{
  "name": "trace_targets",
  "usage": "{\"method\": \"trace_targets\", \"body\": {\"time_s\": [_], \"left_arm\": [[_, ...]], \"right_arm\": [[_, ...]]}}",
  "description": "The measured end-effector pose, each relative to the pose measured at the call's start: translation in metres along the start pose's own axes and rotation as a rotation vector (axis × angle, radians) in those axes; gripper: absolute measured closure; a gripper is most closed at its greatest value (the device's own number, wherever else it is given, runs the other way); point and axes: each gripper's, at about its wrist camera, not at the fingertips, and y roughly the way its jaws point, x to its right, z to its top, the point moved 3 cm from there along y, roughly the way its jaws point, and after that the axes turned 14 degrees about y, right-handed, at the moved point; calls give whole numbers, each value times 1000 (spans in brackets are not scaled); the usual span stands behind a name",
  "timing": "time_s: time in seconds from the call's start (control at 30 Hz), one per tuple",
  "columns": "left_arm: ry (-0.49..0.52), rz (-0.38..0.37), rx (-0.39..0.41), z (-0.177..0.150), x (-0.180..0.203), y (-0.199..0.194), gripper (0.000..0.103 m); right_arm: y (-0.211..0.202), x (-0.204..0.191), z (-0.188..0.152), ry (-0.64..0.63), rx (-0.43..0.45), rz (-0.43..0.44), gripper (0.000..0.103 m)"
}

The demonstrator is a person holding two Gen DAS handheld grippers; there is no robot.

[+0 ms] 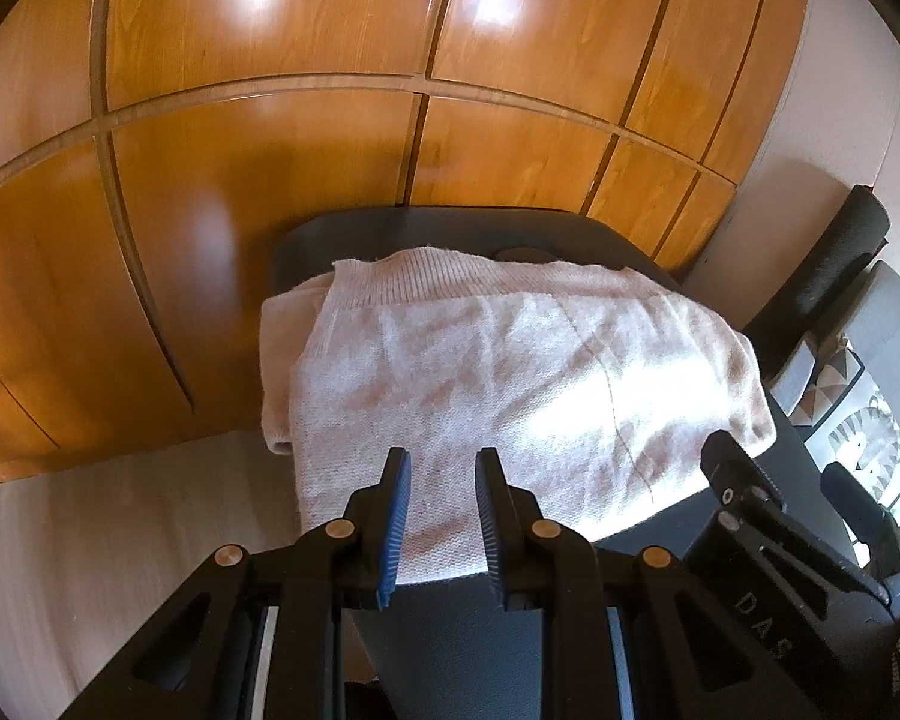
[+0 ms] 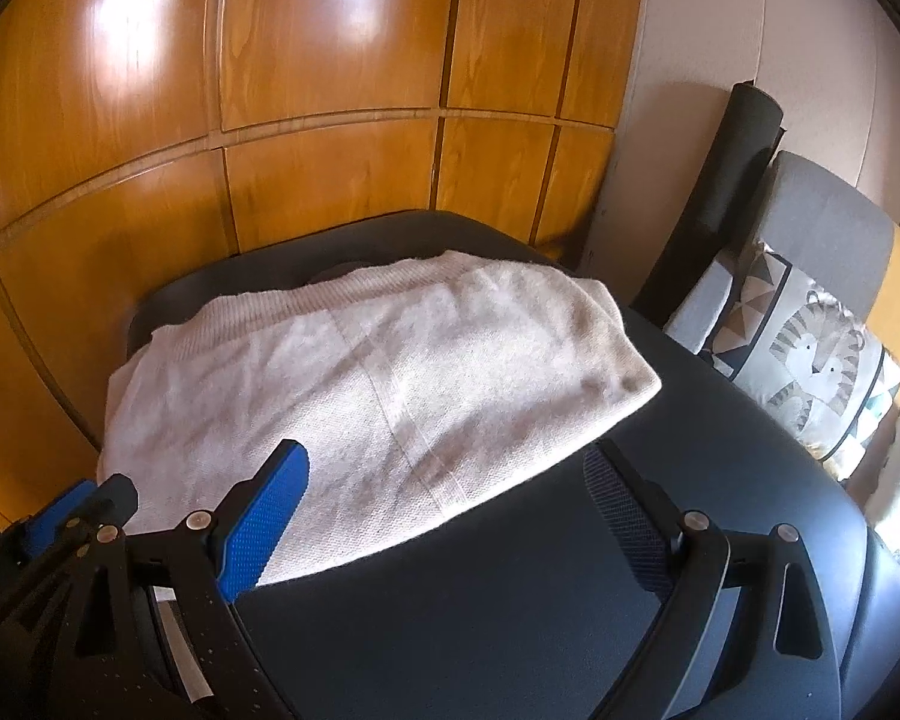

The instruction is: Fold clothes

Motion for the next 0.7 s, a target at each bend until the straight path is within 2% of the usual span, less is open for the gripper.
{"method": "trace_targets", "body": {"time_s": [0.43,0.57,0.7], "left_arm": [[-20,-9,29,2,-5,-2,82],[-48,33,30,2,-8,-3,82],[-23,132,-16,-1,-7,1,82]], "right_arm": [[-2,-6,-2,9,-3,10,8],[-2,-5,-2,21,-5,15,8],[-3,-5,-2,18,-4,18,8]]}}
